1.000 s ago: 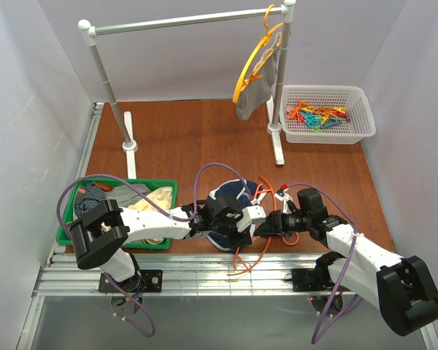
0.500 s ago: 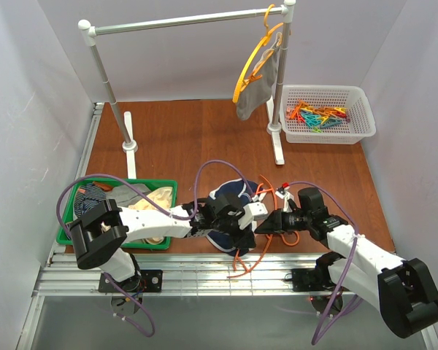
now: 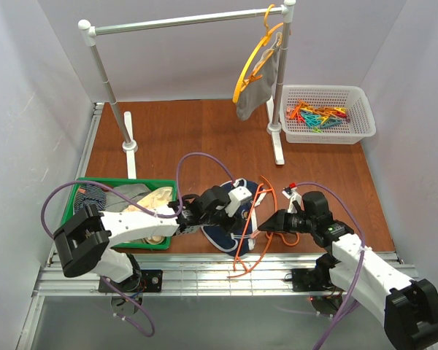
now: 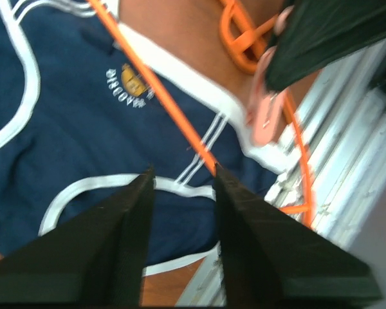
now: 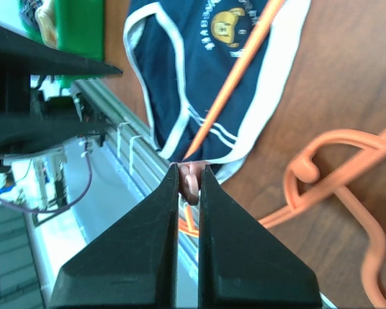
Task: Clip the underwear to the hanger
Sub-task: Open the clamp at the center of the board.
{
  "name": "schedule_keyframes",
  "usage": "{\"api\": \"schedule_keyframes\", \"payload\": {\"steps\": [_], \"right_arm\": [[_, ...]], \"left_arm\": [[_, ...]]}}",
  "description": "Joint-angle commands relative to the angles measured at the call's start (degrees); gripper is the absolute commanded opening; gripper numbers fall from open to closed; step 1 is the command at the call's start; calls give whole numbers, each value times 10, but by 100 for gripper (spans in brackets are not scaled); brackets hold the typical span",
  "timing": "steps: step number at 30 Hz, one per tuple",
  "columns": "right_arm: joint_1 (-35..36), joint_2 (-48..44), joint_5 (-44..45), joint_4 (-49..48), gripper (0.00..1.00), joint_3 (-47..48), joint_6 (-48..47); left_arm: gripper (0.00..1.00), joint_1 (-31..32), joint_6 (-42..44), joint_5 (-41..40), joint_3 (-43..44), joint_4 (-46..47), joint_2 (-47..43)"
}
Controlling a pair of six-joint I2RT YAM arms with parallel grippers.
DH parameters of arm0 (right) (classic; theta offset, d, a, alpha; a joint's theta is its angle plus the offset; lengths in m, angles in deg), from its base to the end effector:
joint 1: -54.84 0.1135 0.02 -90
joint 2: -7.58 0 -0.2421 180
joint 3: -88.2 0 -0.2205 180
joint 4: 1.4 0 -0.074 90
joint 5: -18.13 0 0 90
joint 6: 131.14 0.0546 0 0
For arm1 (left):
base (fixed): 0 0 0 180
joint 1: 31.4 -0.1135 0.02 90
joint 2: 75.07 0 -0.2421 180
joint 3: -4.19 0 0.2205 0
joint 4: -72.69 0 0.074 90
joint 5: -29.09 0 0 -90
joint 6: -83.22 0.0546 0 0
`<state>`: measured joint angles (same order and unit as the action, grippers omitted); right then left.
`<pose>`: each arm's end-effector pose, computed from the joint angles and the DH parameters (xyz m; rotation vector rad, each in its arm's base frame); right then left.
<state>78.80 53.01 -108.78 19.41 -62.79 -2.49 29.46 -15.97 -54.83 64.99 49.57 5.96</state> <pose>0.1286 0.0930 0.1525 -0.0858 2.3897 1.2808 0.1325 -0.2495 0.1883 1.1132 2.1710 -0.7097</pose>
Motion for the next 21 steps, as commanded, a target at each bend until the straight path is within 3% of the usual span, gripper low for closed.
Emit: {"api": "schedule_keyframes", "payload": {"steps": [1,3,6,14,21], "right_arm": [[-2,-28,45,41,1,-2,-8],[-2,-46,59,46,1,-6,-2],[-1,-66,61,50,1,-21,9],[-1,-95,73,85,1,-48,31],[-1,-176,104,147,1,-56,56]], "left_arm": [[28,1,-49,-54,-9,-29,-6],[20,0,-57,-49,-10,-38,10],[0,0,-66,-21,-9,-61,46],[0,4,-79,21,-6,-66,57],[0,14,-91,31,-15,-70,42]]}}
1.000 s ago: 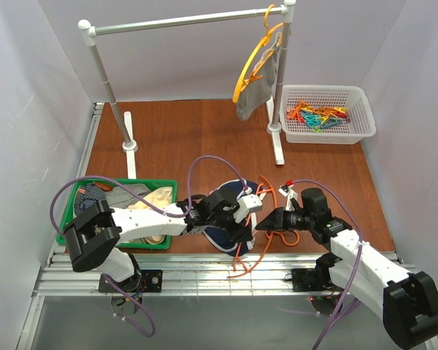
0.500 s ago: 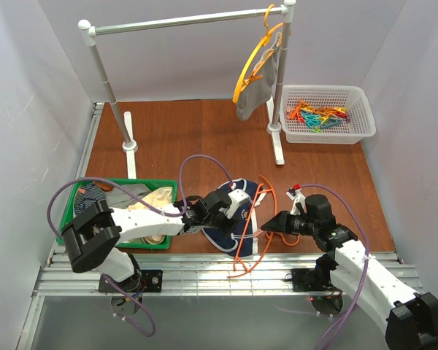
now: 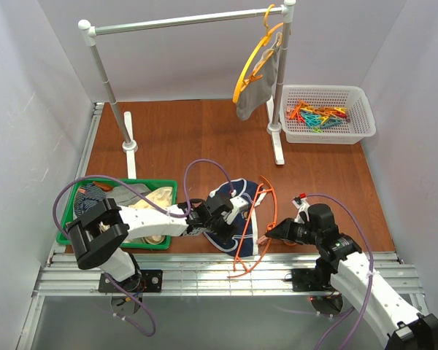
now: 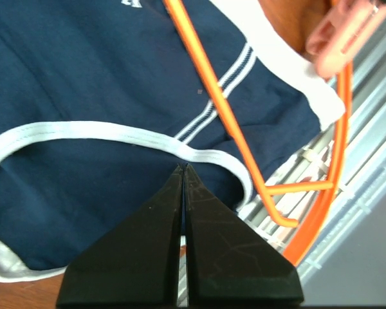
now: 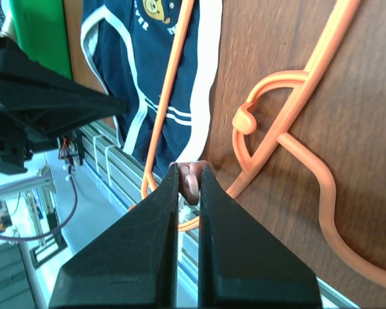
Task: Clip the underwear to the hanger
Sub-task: Open the clamp at the center of the board, then clamp the underwear onto the hanger.
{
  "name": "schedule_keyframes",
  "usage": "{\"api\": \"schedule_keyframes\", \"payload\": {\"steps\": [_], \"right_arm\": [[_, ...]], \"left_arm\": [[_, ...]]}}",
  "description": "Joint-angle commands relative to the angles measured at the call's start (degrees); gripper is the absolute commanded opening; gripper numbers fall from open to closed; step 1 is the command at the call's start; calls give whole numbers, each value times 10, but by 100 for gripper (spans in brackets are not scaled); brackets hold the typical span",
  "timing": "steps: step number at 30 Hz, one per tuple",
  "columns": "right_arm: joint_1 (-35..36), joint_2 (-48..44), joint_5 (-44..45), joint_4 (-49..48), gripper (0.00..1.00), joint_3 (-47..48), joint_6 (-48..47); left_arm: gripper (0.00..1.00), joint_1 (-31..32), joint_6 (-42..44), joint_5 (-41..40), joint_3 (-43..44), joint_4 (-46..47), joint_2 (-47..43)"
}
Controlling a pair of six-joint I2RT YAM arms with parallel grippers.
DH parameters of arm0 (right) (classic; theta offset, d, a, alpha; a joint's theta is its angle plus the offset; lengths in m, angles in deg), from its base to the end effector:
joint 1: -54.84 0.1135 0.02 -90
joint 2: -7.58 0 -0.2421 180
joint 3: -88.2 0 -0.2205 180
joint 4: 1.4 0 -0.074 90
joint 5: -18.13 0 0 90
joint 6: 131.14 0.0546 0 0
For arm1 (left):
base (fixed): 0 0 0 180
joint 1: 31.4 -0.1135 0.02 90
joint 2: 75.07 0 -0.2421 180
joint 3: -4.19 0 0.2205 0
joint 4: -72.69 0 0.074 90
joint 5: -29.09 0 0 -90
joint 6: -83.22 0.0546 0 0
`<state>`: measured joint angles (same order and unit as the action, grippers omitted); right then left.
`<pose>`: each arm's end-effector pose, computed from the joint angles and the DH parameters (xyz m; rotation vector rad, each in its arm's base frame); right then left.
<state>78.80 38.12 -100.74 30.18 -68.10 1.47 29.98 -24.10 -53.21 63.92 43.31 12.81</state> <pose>0.1043 0.0752 0.1346 0.0943 2.4168 1.1530 0.1249 -0.2442 0.1433 1.0675 2.4965 -0.6425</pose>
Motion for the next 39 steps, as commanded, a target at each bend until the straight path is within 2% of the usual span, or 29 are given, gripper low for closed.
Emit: {"api": "schedule_keyframes", "payload": {"steps": [1,6,10,14,20,30,39], "right_arm": [[-1,-41,37,42,1,-6,20],[-2,-52,74,46,1,-3,37],[-1,-44,117,75,1,64,25],[-1,-14,183,122,1,132,-13],[-4,14,227,154,1,206,-32],[-4,17,230,161,1,234,-29],[-4,14,222,162,1,222,-22]], "left_arm": [[0,10,-8,12,-3,-3,-23],[0,13,-14,-47,32,1,-13],[0,11,-6,-66,111,7,23],[0,-15,12,-32,204,6,128],[0,-40,47,-4,313,-1,236],[0,-75,55,-4,388,3,331],[0,-140,58,-3,431,4,382]]}}
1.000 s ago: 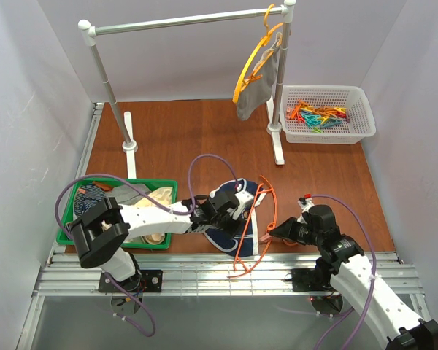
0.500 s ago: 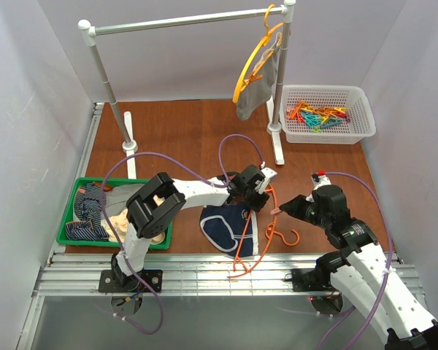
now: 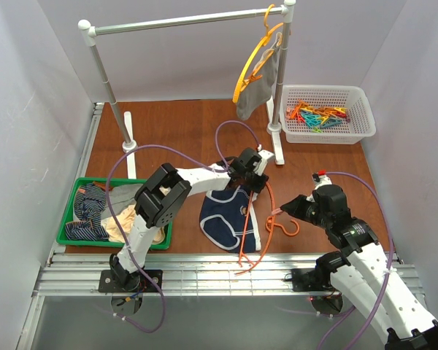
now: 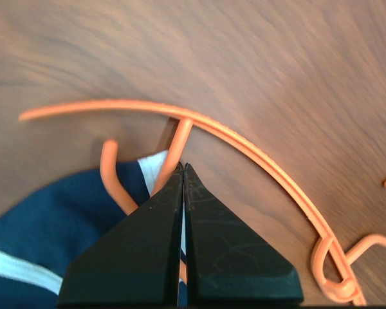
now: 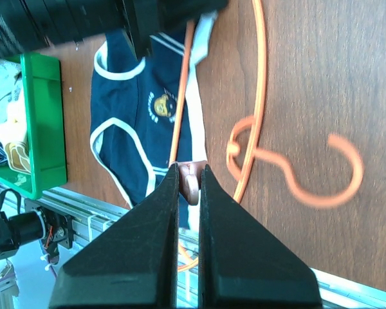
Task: Clip the underwear to the hanger
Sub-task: Clamp the underwear onto the hanger.
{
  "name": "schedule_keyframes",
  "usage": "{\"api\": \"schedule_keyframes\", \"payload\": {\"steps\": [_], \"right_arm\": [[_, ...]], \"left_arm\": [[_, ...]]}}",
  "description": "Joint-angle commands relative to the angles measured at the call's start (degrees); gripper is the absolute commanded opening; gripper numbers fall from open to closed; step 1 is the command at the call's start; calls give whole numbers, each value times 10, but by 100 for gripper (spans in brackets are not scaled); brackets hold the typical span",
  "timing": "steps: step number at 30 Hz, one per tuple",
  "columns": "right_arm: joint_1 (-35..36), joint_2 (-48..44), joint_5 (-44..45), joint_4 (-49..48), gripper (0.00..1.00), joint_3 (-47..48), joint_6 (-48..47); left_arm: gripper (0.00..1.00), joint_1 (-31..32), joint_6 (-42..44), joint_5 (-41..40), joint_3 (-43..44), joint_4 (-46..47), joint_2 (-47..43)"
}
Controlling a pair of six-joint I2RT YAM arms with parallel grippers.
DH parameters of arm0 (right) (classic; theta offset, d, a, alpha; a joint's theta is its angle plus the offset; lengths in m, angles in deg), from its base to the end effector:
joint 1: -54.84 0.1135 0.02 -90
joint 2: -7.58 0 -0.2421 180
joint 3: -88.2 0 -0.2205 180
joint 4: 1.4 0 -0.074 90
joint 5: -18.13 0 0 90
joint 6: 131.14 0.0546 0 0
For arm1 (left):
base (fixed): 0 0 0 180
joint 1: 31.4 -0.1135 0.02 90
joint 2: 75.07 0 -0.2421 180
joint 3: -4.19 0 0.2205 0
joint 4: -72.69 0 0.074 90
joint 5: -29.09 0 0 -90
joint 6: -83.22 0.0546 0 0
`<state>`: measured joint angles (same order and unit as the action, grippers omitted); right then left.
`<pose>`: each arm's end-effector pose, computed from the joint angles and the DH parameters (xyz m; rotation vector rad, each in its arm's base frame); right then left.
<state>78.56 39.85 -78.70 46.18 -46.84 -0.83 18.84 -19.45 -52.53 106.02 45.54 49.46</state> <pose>0.1215 0.0605 0.2179 0.2584 2.2640 0.7453 0.2773 -0.3458 0.1300 0.8831 2.3849 -0.6437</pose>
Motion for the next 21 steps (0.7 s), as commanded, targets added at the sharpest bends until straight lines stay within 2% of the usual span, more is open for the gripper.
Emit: {"api": "schedule_keyframes", "payload": {"steps": [1,14,21], "right_arm": [[-3,-3,1,1,1,8,1],[-2,50,-20,-12,1,9,-26],[-2,81,-66,-123,1,-59,-35]], "left_arm": [[0,-34,12,-8,12,-19,19],[0,-112,33,24,58,-15,63],[0,-110,26,38,52,-15,18]]}}
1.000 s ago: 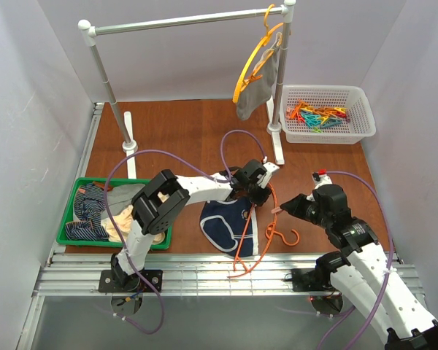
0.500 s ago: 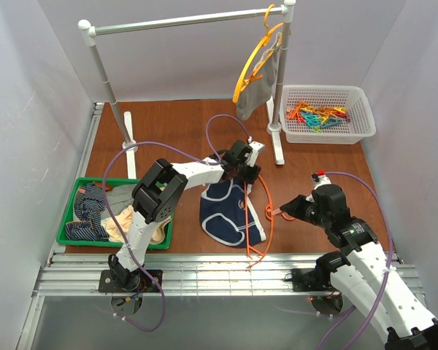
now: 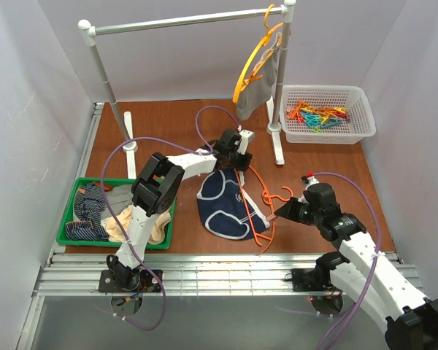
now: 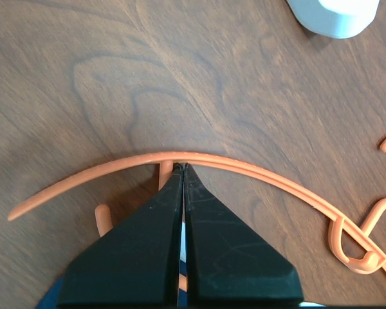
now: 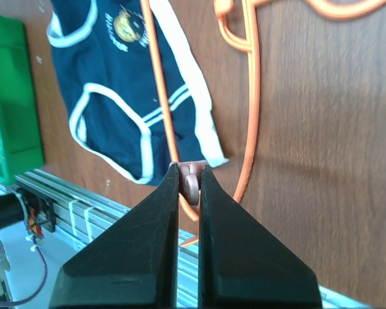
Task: Clip the underwear to the hanger
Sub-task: Clamp the underwear onto the hanger.
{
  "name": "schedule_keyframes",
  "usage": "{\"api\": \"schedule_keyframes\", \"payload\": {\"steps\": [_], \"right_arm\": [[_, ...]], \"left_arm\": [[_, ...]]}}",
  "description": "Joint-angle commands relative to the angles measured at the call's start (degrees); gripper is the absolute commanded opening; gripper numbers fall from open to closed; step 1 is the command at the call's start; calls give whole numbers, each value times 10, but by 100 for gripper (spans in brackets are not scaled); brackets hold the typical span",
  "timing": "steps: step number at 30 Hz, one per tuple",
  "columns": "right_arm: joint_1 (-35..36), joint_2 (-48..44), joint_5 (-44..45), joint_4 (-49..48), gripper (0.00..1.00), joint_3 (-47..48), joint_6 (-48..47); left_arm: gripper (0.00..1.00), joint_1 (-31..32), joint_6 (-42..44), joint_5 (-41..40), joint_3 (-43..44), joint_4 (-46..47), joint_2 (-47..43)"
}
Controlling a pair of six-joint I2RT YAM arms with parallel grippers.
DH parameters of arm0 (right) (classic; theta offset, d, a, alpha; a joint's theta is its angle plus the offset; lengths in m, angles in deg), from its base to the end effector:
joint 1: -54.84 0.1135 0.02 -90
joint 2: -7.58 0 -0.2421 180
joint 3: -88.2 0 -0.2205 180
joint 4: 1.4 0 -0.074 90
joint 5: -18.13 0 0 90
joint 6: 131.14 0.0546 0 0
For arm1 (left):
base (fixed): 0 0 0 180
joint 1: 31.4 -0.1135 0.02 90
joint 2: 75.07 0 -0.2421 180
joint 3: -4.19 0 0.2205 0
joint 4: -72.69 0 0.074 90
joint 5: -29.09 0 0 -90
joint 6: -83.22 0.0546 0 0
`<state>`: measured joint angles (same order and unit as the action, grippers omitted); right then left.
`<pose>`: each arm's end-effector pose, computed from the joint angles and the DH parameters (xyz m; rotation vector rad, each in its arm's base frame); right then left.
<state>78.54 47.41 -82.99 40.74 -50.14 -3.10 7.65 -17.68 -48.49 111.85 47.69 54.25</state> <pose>0.1347 0.0706 0.1931 0.1907 2.3759 0.7646 0.3543 -0.3025 0.1268 0.7026 2.3644 -0.6565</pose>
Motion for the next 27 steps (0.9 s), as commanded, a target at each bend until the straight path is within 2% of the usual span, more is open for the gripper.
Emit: {"api": "schedule_keyframes", "payload": {"steps": [1,7,11,14,21,27], "right_arm": [[-2,9,-29,-79,1,-31,-12],[-2,40,-47,-159,1,-71,-31],[-6,56,-49,-188,1,-75,-43],[-10,64,-47,-194,1,-68,-56],[-23,73,-45,-198,1,-78,-82],[-26,66,-53,-204,1,-100,-87]], "left_arm": [[0,3,9,-4,-11,-35,-49],[0,15,4,-9,-42,-48,-100],[8,31,4,-17,-56,-65,-136],[10,44,-3,-17,-66,-84,-160],[0,76,-22,17,-104,-165,-181],[0,120,-40,12,-180,-188,-207]]}}
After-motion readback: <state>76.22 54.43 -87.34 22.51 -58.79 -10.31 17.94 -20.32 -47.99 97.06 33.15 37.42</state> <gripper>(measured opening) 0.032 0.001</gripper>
